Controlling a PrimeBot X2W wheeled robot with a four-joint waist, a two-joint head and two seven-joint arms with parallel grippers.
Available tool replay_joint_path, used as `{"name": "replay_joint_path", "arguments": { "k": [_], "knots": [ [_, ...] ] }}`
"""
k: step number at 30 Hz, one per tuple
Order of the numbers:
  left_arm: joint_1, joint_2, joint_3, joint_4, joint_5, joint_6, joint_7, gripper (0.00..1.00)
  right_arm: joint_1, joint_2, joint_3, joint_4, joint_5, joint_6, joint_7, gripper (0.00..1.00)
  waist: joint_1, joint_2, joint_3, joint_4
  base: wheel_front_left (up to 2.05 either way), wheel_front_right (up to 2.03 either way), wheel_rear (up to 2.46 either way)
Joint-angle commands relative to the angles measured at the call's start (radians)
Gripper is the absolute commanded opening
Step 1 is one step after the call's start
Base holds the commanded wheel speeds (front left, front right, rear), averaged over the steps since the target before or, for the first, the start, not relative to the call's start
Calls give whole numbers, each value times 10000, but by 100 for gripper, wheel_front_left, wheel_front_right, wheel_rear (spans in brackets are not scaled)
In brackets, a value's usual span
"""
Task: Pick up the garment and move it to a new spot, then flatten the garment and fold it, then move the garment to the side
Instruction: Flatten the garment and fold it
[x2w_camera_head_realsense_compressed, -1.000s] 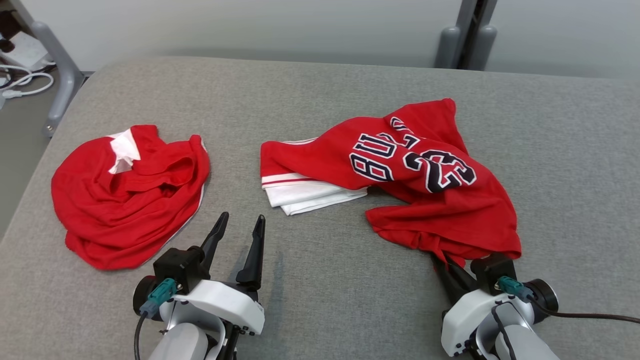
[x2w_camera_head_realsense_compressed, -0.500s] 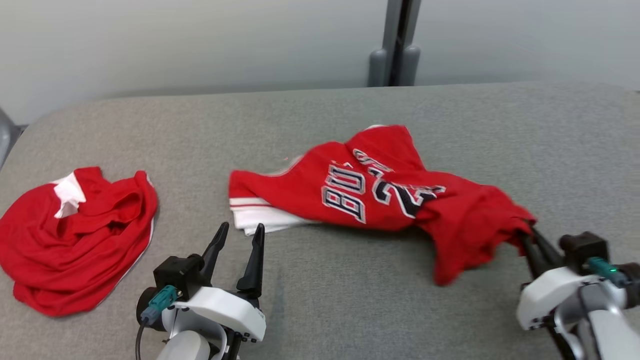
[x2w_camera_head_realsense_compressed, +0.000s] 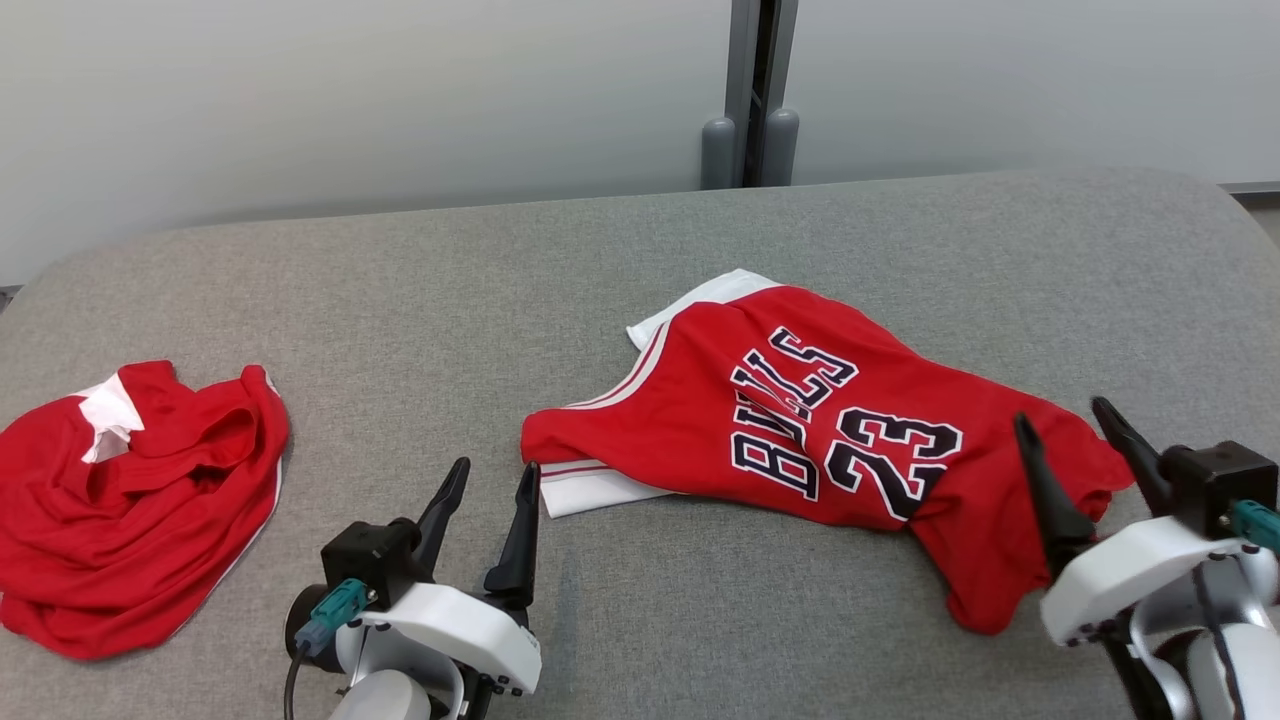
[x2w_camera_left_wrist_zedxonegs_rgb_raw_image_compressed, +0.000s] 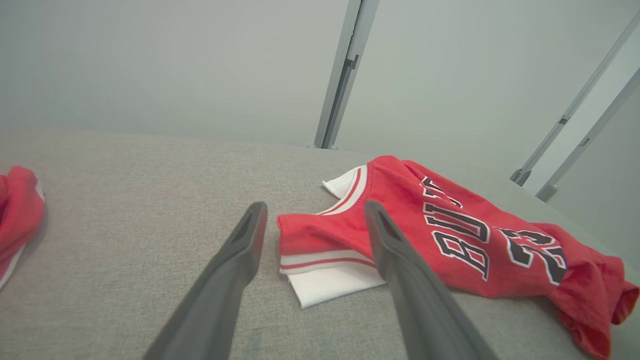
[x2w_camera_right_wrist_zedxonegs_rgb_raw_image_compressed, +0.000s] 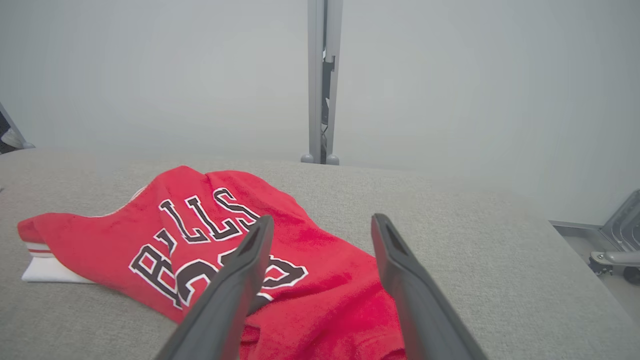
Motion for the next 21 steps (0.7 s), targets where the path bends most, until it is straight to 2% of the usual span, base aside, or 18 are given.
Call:
{"name": "replay_joint_path", "arguments": {
  "k": [1,5,9,14,21],
  "knots": [
    [-48,28,50,6,37,-72,-45,100,26,101,200,-309,92,-7,-217,100,0,-1,30,-7,0,0,0],
    [-120,14,45,26,81,-73,-48,100,101,400,1060,-851,460,-7,-850,100,0,-1,118,-20,0,0,0],
    [-220,-1,-26,118,106,-104,-50,100,168,704,1735,-722,345,-7,-1653,100,0,-1,283,-37,0,0,0],
    [-363,-4,-91,337,105,-146,-38,100,-63,984,1983,-340,147,-7,-2302,100,0,-1,577,-154,0,0,0],
    [-915,83,-25,1201,-3,45,481,100,-494,1089,1863,-171,-70,-7,-2628,100,0,-1,1024,-490,0,0,0]
  ]
}}
